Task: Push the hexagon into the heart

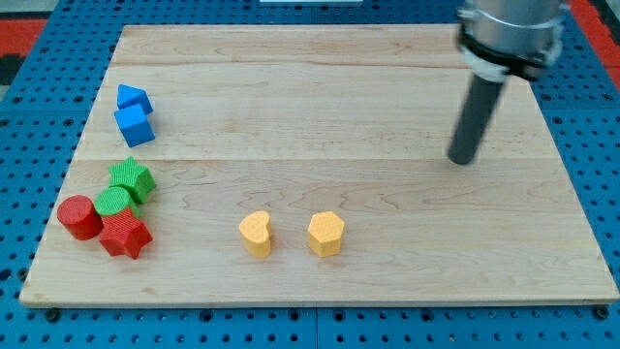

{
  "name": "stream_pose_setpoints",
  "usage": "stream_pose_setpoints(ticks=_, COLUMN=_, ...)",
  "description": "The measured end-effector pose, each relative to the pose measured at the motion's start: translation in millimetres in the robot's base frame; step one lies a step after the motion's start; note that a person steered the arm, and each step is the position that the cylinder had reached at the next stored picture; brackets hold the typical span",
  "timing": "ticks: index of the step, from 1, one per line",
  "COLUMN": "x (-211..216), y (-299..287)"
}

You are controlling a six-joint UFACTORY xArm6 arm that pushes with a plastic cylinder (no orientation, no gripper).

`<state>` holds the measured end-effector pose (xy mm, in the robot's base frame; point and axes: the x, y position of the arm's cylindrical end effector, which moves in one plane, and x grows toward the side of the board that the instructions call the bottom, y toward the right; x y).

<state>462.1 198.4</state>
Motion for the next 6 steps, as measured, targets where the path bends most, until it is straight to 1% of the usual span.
stream_pose_setpoints(ticks=1, x=48.7, y=33.3)
stream_pose_setpoints(ticks=2, x=99.0, y=21.3)
stream_pose_setpoints(ticks=3, x=129.6, y=-31.4)
stream_pose_setpoints(ticks=4, x=125.7, y=-113.5)
stream_pose_setpoints(ticks=5, x=91.0, y=-175.9)
stream_pose_setpoints(ticks=6, x=76.0, y=-209.2)
